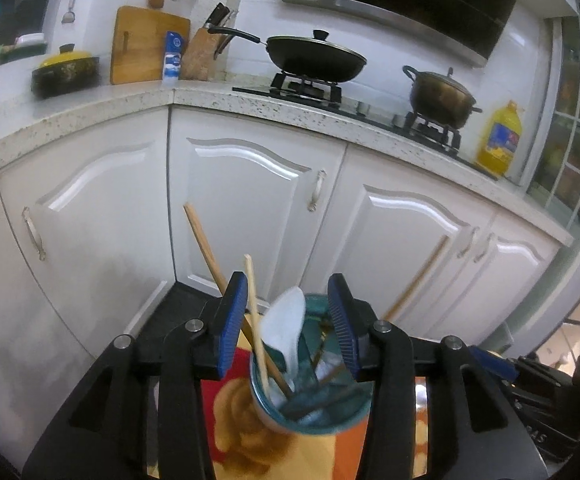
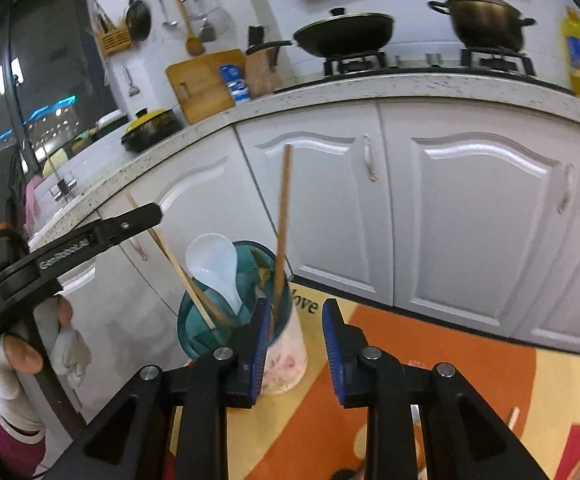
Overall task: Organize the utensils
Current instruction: 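Move both open tools back over the remaining steel fork and spoons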
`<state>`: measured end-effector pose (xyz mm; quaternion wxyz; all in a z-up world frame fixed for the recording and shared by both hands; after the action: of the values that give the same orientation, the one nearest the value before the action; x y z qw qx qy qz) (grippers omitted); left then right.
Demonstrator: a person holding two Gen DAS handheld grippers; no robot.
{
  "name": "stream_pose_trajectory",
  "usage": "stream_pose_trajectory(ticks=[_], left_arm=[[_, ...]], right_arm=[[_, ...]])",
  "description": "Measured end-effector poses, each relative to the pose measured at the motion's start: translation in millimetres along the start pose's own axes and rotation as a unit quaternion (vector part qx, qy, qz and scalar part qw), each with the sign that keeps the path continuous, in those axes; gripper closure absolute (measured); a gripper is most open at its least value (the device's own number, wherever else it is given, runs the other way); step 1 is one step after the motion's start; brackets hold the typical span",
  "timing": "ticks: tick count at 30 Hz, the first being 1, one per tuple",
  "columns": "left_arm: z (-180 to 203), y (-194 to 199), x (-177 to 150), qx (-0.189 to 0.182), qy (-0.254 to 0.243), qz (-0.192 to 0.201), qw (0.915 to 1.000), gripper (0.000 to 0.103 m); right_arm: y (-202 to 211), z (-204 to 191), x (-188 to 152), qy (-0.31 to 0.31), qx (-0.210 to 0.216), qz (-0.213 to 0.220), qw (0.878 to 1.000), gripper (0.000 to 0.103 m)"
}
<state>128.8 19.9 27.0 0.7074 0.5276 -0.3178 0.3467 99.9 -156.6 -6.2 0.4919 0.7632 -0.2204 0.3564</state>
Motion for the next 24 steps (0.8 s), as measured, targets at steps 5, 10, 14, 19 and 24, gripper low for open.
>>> stream_pose_trajectory(ticks=[5, 10, 14, 19, 24], left_arm=[[25, 16, -21, 0.000, -0.024, -0.021, 0.9995, 0.055], [53, 22, -44, -0.006, -0.052, -0.038, 0.9979, 0.054], [76, 21, -59, -0.016, -0.068, -0.051, 0.9963, 0.054], [102, 16, -79, -0.040, -0.080, -0.072, 0.9934, 0.054], [128, 4, -101, -0.063, -0.090, -0.099, 0.9890, 0.054]], right_arm=[[19, 10, -15, 0.001, -0.030, -0.004, 1.000, 0.072], [35, 23, -29, -0.014, -0.043, -0.006, 0.999, 0.067], [51, 34, -43, -0.010, -0.070, -0.016, 0.997, 0.067], [72, 53, -58, -0.021, -0.100, -0.013, 0.995, 0.063], [78, 74, -75, -0.036, -0.120, -0.028, 0.992, 0.063]])
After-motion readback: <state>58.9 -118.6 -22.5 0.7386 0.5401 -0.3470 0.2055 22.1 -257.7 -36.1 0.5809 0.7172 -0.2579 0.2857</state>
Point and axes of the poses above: each gripper's, at about its wrist camera, not at the fingertips, and y roughly against the way its jaws point, z to its right, x to its top, the point moved 9 cm from there along -y, roughly the way its jaws point, and after that the axes turned 2 degrees about y, right-handed, at the moved point
